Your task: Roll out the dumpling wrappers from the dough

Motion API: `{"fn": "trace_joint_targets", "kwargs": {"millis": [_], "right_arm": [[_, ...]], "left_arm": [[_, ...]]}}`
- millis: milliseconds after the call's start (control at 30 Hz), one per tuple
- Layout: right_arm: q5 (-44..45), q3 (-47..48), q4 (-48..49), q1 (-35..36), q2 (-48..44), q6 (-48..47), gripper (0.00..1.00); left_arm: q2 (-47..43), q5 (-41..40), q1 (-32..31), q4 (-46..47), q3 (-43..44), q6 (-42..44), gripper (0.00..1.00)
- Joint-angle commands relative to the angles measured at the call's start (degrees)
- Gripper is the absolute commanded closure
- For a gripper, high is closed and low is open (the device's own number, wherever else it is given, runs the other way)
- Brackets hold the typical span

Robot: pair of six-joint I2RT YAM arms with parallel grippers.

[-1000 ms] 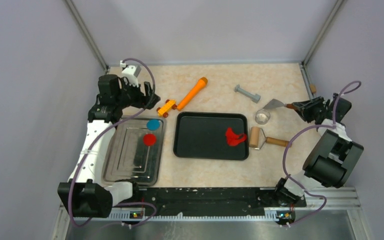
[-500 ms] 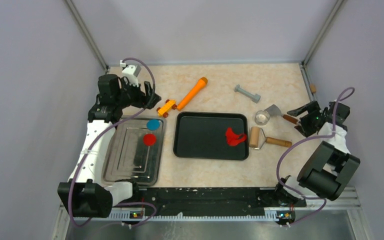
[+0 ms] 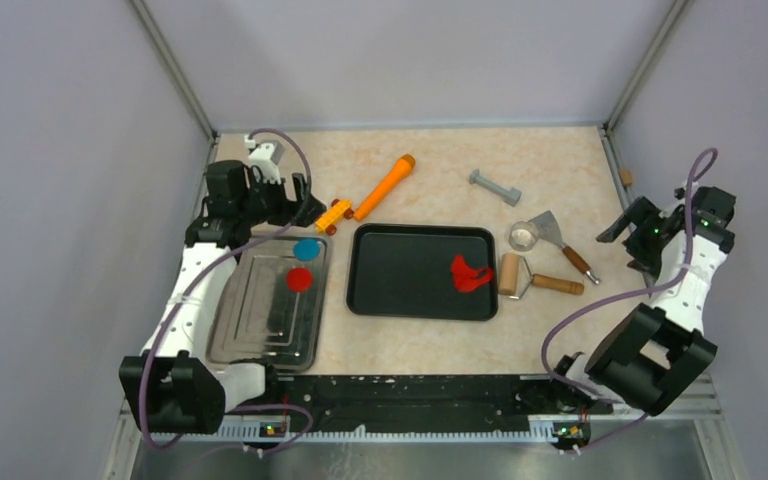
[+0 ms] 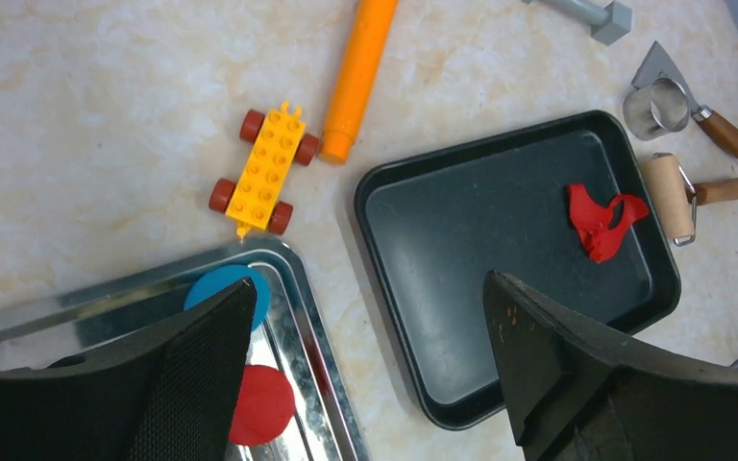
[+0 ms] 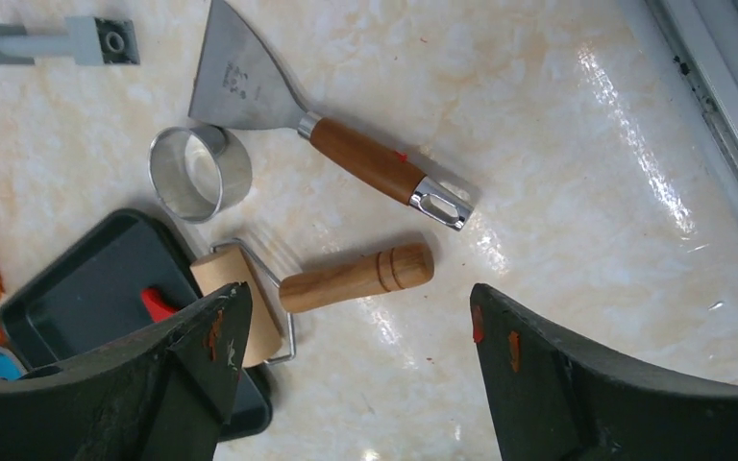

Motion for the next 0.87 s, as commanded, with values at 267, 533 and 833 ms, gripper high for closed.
{"fn": "trace_joint_targets", "kwargs": {"millis": [267,533,833], "right_arm": [[1.58,7.82,-1.83,7.04,14.9,-13.8,0.07],[5.41,29.36,0.34,24.78,12.13,-15.26,0.02],[0.3,35.15,5.48,30.82,8.52,-5.8,0.01]], "left_arm": [[15.25,-13.21,-0.65,-11.1,14.42,6.07,0.01],[20.65,-14.86,-0.77,-16.32,37.25,7.75,0.01],[11.0,-15.84,-1.05,-10.91,30.95,6.02,0.01]]}}
